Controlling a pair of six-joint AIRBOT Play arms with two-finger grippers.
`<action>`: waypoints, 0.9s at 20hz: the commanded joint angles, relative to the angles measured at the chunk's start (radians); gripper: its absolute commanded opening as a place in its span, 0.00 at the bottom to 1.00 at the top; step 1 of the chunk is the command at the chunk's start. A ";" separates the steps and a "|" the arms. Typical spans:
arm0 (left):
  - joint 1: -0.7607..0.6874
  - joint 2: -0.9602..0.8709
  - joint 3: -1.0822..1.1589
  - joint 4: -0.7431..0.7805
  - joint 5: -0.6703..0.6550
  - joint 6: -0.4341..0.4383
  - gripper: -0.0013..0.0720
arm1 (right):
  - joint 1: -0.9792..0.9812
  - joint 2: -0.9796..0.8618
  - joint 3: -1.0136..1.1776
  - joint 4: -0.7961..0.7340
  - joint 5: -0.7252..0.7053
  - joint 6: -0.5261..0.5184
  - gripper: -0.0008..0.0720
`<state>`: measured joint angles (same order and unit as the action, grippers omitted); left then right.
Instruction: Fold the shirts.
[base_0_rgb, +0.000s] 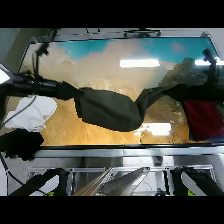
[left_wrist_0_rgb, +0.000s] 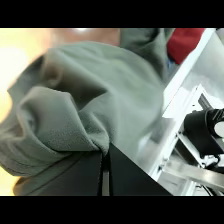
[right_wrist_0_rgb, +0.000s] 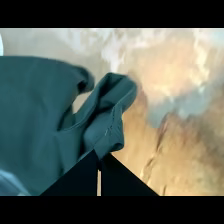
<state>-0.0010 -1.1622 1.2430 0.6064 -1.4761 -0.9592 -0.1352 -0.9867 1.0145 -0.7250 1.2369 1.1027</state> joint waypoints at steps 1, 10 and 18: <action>-0.033 0.014 -0.248 0.004 0.123 0.098 0.04 | 0.080 -0.053 -0.140 -0.002 -0.066 -0.009 0.04; 0.085 -0.150 -0.347 0.004 0.024 0.137 1.00 | 0.078 -0.183 -0.148 -0.061 -0.104 -0.018 0.68; 0.353 -0.264 -0.368 -0.008 0.068 0.040 1.00 | 0.070 -0.247 -0.049 0.022 -0.195 -0.034 0.68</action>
<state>0.2859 -1.3834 0.8898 0.6033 -1.4364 -0.8902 -0.0952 -1.1927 0.9478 -0.7486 1.0962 1.0798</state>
